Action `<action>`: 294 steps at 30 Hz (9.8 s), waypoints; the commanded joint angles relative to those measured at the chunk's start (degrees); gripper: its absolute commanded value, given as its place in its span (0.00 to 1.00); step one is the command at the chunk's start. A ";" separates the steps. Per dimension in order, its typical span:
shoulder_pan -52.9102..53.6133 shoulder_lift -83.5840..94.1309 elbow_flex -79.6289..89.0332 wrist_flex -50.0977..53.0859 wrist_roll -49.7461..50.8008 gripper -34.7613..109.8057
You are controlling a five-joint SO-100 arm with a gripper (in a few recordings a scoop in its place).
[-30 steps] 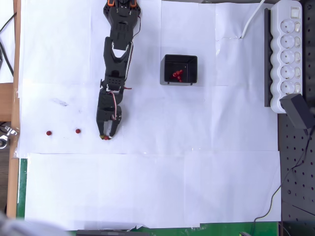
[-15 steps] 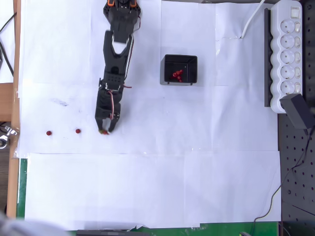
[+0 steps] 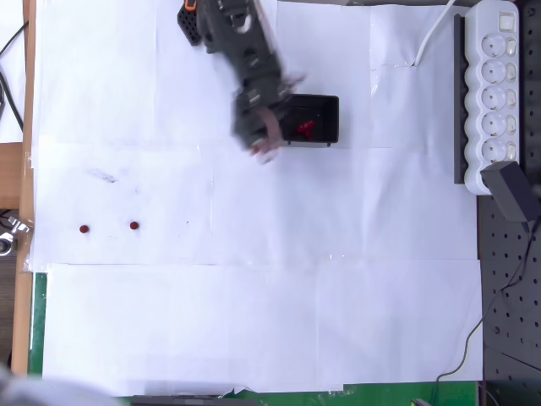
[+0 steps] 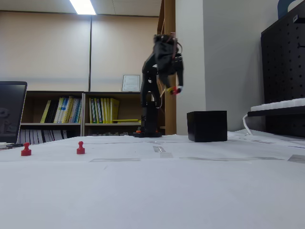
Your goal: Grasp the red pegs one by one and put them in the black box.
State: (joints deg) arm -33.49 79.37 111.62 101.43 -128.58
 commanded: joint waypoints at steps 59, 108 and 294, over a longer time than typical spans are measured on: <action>53.35 24.35 -50.10 -110.30 40.43 0.37; 55.02 49.57 -26.28 -121.46 40.69 0.37; 66.09 66.53 2.72 -113.20 42.89 0.36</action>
State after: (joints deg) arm 31.46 145.72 114.52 -11.60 -85.43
